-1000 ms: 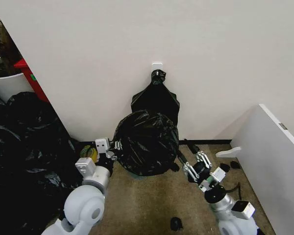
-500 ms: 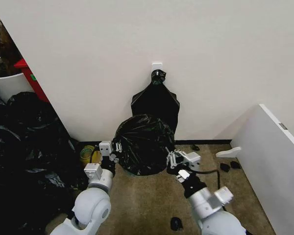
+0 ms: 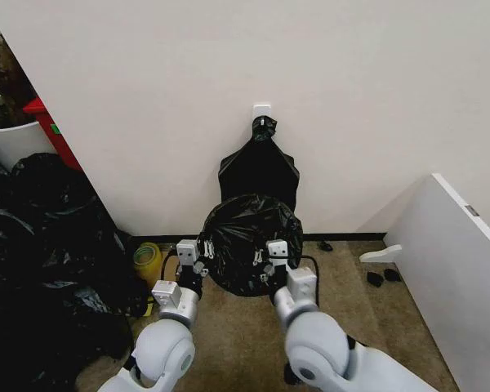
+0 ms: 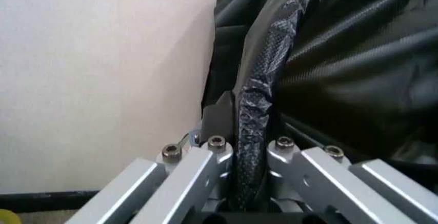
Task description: Place the garbage bag over the trash bin.
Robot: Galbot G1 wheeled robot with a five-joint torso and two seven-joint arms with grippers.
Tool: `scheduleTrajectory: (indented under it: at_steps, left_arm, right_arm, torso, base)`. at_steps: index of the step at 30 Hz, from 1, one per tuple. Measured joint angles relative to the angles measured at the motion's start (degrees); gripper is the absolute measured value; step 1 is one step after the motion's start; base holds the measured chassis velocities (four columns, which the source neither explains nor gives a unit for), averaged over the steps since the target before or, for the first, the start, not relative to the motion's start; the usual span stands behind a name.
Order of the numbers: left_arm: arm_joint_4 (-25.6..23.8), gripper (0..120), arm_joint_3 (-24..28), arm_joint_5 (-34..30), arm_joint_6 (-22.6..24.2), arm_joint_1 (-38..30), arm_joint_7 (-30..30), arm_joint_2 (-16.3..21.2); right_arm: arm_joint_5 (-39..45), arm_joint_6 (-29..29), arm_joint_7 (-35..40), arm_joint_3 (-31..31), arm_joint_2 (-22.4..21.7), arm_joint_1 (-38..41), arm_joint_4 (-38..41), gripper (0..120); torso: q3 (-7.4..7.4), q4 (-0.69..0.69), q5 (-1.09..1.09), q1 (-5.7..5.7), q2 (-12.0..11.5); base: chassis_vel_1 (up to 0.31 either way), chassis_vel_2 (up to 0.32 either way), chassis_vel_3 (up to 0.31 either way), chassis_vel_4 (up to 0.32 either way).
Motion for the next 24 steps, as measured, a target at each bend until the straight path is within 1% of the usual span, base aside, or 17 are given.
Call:
scheduleTrajectory:
  at_steps: [2, 5, 7, 11, 14, 15, 16, 21, 24]
  left_arm:
    - [-0.3, 2, -0.2, 0.3, -0.3, 0.4, 0.1, 0.1]
    - [-0.6, 2, -0.3, 0.7, -0.6, 0.7, 0.2, 0.2]
    - [-0.6, 2, -0.4, 2.0, -1.0, 1.2, 0.3, 0.2]
    - [-0.5, 2, -0.6, 4.7, -2.0, 2.0, 0.6, 0.2]
    - [-0.5, 2, -0.7, 5.3, -2.1, 2.2, 0.7, 0.2]
    - [-0.6, 2, -0.7, 6.0, -2.3, 2.8, 0.9, 0.1]
    - [-0.6, 2, -0.7, 6.0, -2.3, 2.8, 0.9, 0.1]
    - [-1.9, 2, -0.5, 7.7, -2.7, 4.5, 2.2, 0.1]
    - [-1.9, 2, -0.7, 8.7, -3.2, 4.9, 2.5, 0.1]
  right_arm:
    - [0.8, -1.9, 1.2, -0.6, 1.2, 2.2, -2.4, 0]
    - [1.1, -2.3, 1.4, -0.9, 2.0, 4.0, -4.4, 0]
    - [2.3, -2.9, 1.4, -1.1, 3.3, 6.7, -7.0, 0]
    - [4.5, -4.1, 1.6, -1.7, 4.9, 10.0, -9.3, 0]
    - [4.9, -4.3, 1.5, -2.0, 5.3, 11.0, -10.2, 0]
    - [5.4, -4.4, 1.1, -2.4, 6.0, 12.5, -12.4, 0]
    - [5.4, -4.4, 1.1, -2.4, 6.0, 12.5, -12.4, 0]
    - [7.4, -4.6, 0.3, -2.2, 8.0, 16.2, -18.5, 0]
    - [7.3, -4.6, 0.1, -1.9, 8.4, 16.5, -19.7, 0]
  torso:
    - [0.00, 0.00, 0.01, 0.00, 0.0]
    - [0.00, 0.00, 0.01, 0.00, 0.0]
    - [0.00, 0.00, 0.00, 0.00, 0.0]
    - [0.00, 0.00, 0.01, 0.00, 0.0]
    - [0.00, 0.00, 0.01, 0.00, 0.0]
    - [0.00, 0.00, 0.01, 0.00, 0.0]
    - [0.00, 0.00, 0.01, 0.00, 0.0]
    - [0.00, 0.00, 0.01, 0.00, 0.0]
    - [0.00, 0.01, 0.01, 0.00, 0.0]
  base:
    - [0.000, 0.000, 0.000, 0.000]
    - [0.000, 0.000, 0.000, 0.000]
    - [0.000, 0.000, 0.000, 0.000]
    - [0.000, 0.000, 0.000, 0.000]
    - [0.000, 0.000, 0.000, 0.000]
    - [0.000, 0.000, 0.000, 0.000]
    - [0.000, 0.000, 0.000, 0.000]
    - [0.000, 0.000, 0.000, 0.000]
    - [0.000, 0.000, 0.000, 0.000]
